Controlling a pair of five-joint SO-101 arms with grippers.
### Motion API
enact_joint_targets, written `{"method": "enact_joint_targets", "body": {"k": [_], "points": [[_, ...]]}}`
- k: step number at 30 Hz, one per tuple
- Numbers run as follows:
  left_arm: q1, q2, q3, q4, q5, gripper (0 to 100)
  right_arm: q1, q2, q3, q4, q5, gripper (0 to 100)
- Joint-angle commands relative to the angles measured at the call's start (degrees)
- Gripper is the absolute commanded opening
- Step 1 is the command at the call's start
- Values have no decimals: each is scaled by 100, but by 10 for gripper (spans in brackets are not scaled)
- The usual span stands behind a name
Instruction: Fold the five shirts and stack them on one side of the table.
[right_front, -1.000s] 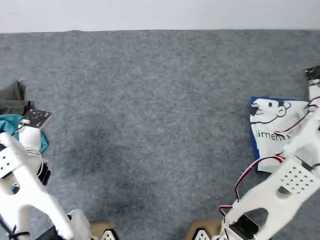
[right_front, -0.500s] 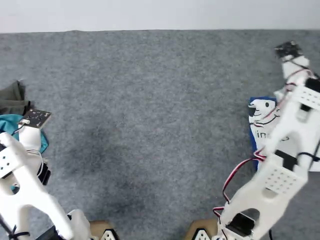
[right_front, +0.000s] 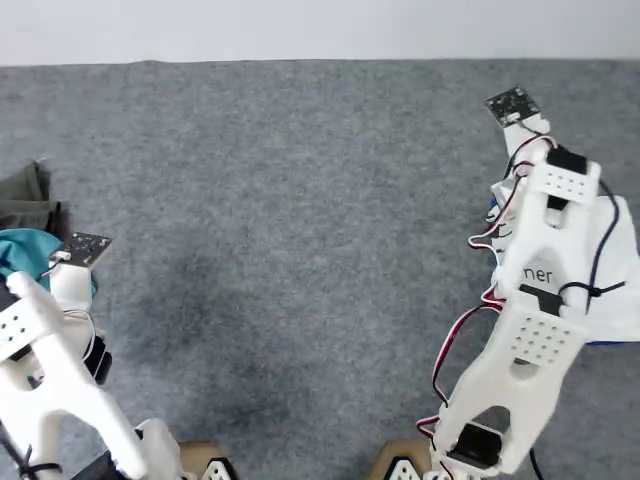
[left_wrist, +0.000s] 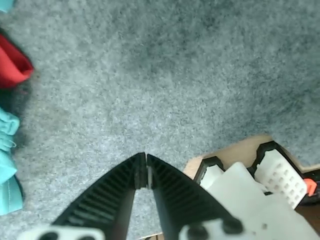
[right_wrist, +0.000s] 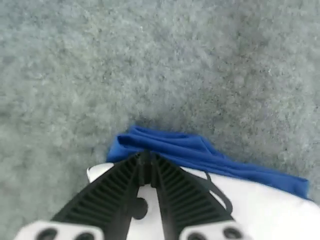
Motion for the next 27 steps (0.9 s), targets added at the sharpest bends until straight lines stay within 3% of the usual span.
{"method": "enact_joint_targets", "body": {"k": [1, 8, 22, 27], "points": [[53, -149, -48, -44, -35, 8, 119, -822, -360, 347, -62, 11], [53, -149, -22, -149, -35, 8, 242, -1367, -334, 1121, -62, 11], [53, -149, -22, -149, -35, 8, 101, 4, -466, 620, -70, 11], [53, -149, -40, -149, -35, 8, 198, -382, -1152, 1358, -70, 11]]}}
